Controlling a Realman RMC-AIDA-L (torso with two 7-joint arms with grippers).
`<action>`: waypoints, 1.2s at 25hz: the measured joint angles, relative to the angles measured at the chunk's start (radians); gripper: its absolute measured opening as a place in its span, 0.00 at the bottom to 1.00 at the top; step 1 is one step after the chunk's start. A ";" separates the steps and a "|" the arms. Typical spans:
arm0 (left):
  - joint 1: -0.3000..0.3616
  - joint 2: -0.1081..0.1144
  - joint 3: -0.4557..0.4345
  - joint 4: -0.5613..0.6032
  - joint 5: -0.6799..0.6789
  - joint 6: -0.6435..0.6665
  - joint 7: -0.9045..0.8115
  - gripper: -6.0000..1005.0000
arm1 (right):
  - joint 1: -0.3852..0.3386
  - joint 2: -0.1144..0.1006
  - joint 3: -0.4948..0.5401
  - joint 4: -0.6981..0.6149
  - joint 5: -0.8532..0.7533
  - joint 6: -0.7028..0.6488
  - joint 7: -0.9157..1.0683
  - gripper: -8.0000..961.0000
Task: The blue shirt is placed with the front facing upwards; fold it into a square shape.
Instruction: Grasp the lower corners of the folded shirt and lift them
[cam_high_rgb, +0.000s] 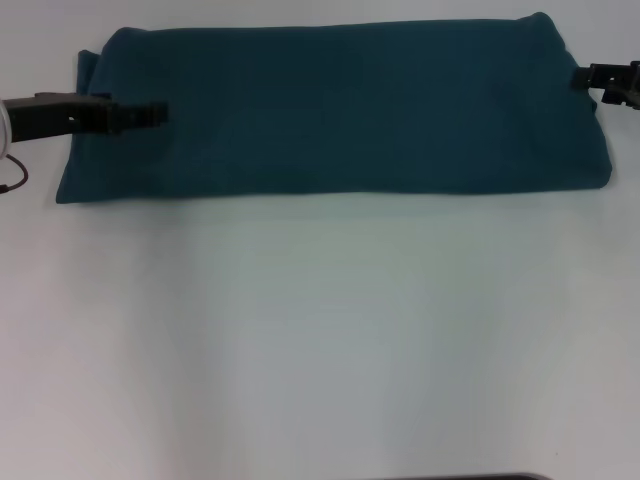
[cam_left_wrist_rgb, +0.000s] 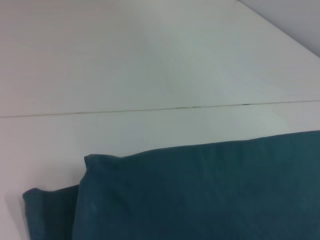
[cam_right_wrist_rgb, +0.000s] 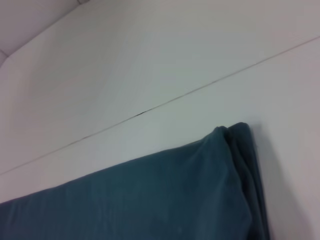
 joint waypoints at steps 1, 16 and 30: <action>0.000 0.000 0.000 0.000 0.000 0.000 0.000 0.92 | 0.000 0.000 0.000 0.000 0.000 0.000 0.000 0.73; 0.001 0.002 0.000 -0.001 0.001 -0.008 0.010 0.92 | 0.036 0.043 -0.037 0.042 0.002 0.073 -0.015 0.73; 0.002 0.002 0.000 -0.003 0.002 -0.009 0.018 0.92 | 0.056 0.057 -0.047 0.056 0.006 0.034 -0.027 0.73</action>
